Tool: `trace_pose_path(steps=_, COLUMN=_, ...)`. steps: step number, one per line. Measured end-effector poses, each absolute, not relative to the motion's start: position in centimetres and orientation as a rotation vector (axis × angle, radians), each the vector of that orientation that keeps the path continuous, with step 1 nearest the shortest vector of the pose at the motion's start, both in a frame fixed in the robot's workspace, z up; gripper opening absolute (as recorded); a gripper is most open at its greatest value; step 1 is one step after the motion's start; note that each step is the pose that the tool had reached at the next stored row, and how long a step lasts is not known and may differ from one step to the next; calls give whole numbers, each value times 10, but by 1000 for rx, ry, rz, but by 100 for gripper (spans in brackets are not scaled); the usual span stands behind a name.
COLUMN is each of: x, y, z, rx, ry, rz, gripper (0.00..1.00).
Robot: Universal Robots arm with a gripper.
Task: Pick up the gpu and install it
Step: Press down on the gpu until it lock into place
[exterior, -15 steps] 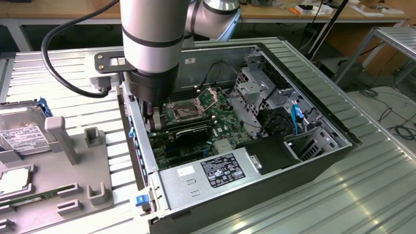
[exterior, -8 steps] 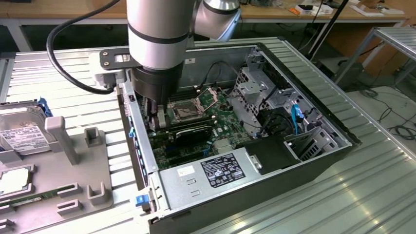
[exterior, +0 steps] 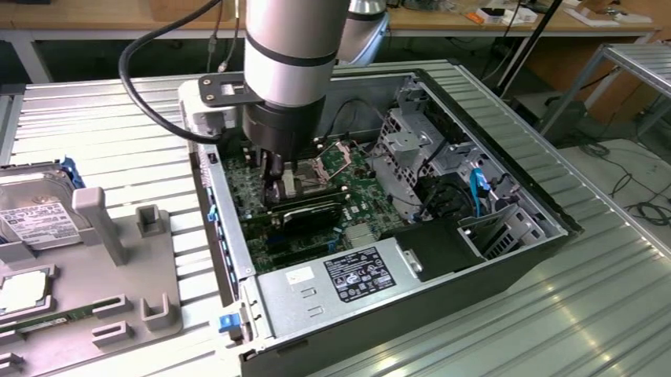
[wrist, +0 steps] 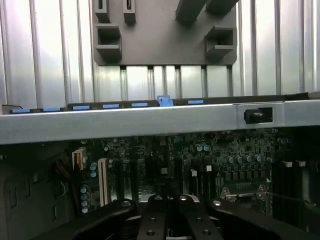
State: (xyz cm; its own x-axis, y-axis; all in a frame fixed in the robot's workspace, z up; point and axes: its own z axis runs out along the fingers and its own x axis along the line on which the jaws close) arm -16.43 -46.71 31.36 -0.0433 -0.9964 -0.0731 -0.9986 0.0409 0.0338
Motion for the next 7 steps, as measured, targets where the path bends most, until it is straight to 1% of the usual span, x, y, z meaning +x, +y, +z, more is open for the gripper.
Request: trace_pose_path(steps=7, x=-162, y=-467, z=314, rx=-2153, ry=2245, rz=118, gripper=11)
